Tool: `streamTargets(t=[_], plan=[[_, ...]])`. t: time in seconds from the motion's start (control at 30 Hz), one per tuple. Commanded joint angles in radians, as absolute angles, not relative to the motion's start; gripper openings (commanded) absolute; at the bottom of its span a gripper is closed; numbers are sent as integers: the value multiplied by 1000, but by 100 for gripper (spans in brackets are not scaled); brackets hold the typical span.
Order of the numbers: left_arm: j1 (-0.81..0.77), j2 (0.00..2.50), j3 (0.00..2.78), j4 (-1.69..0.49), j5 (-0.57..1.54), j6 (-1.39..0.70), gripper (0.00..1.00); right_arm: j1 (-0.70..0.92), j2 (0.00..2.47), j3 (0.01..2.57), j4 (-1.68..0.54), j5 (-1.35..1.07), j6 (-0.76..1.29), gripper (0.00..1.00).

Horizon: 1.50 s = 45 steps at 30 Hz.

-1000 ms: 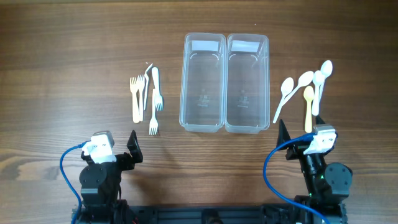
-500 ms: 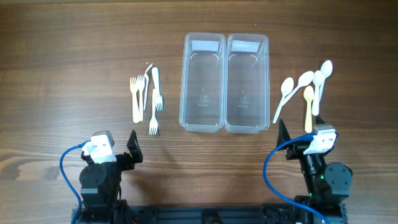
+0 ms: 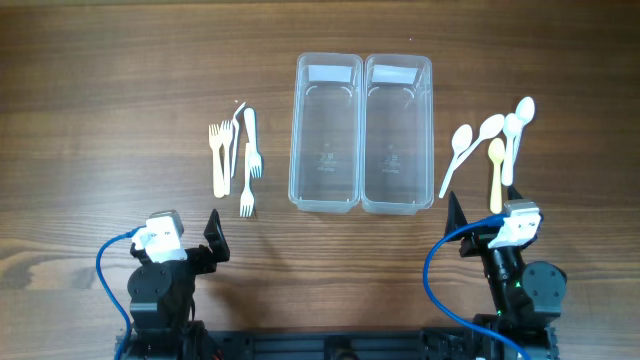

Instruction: Pack container

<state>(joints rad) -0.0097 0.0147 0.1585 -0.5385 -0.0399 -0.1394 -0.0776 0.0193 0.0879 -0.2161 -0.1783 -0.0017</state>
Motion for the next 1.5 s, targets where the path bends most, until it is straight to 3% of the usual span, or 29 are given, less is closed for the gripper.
streamTargets(t=[0.0, 0.1, 0.23, 0.47, 0.73, 1.17, 1.47], plan=[[-2, 7, 147, -538, -46, -138, 100, -80, 10, 89, -211, -164, 2, 100], [-2, 7, 148, -533, -10, -139, 100, -80, 10, 89, -208, -196, 32, 100], [-2, 7, 155, -474, 142, -198, 100, -80, 10, 90, -142, -282, 216, 100], [-2, 91, 318, -528, 137, -270, 100, -80, 94, 204, -150, -315, 238, 100], [-2, 493, 570, -570, 138, -269, 100, -80, 519, 491, -228, -285, 217, 100], [-2, 1058, 963, -715, 138, -204, 100, -126, 1302, 1187, -620, -232, 27, 100], [-2, 1160, 973, -750, 137, -187, 100, -189, 1470, 1240, -685, -247, 41, 100]])
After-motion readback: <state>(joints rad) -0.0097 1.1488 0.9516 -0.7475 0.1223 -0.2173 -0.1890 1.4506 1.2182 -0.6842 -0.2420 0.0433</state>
